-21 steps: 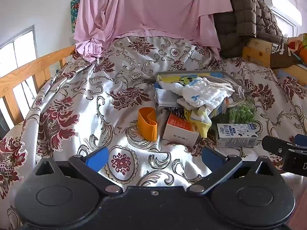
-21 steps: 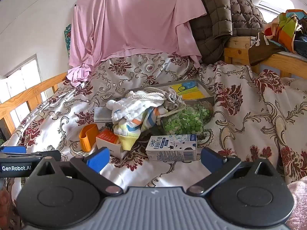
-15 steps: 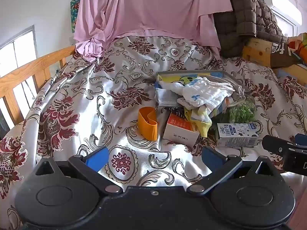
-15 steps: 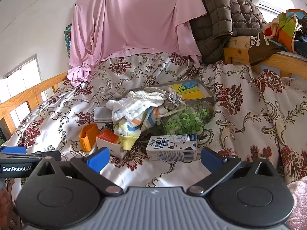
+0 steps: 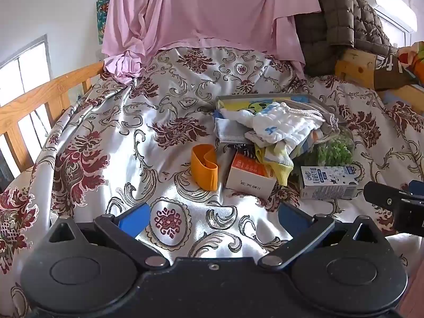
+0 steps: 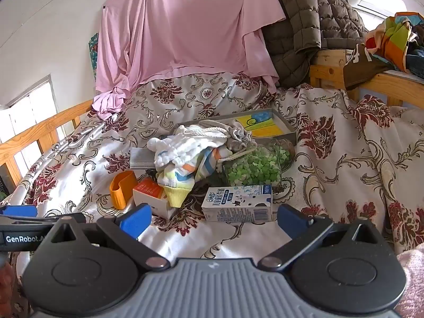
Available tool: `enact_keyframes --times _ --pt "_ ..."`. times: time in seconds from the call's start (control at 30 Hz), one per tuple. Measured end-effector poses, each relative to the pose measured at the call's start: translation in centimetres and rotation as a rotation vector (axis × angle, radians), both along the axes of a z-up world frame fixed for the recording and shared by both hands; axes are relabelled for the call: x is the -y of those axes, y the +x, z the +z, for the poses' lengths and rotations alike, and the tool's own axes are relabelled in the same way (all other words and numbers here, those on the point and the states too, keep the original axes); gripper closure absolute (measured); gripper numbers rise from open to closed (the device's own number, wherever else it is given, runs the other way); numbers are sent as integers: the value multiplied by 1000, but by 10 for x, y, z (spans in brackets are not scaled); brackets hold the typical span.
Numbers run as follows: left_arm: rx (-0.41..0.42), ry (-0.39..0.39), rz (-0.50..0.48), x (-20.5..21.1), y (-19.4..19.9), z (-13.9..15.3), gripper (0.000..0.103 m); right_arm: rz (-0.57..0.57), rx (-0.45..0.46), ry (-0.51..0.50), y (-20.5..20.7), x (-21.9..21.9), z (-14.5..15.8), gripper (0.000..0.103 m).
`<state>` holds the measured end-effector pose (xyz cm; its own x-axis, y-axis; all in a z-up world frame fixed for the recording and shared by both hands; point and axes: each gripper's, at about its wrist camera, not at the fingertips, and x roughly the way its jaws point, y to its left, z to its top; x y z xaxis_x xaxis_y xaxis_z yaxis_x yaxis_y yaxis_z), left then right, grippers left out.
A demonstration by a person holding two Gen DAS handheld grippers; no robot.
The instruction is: Organize soft objects
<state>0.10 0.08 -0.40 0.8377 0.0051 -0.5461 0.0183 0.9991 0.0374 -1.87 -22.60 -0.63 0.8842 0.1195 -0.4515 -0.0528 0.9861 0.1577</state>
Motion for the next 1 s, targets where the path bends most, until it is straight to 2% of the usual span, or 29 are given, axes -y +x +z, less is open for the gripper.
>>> enact_keyframes --times 1.0 --pt "1 8 6 -4 -2 0 1 0 -1 2 0 0 0 0"
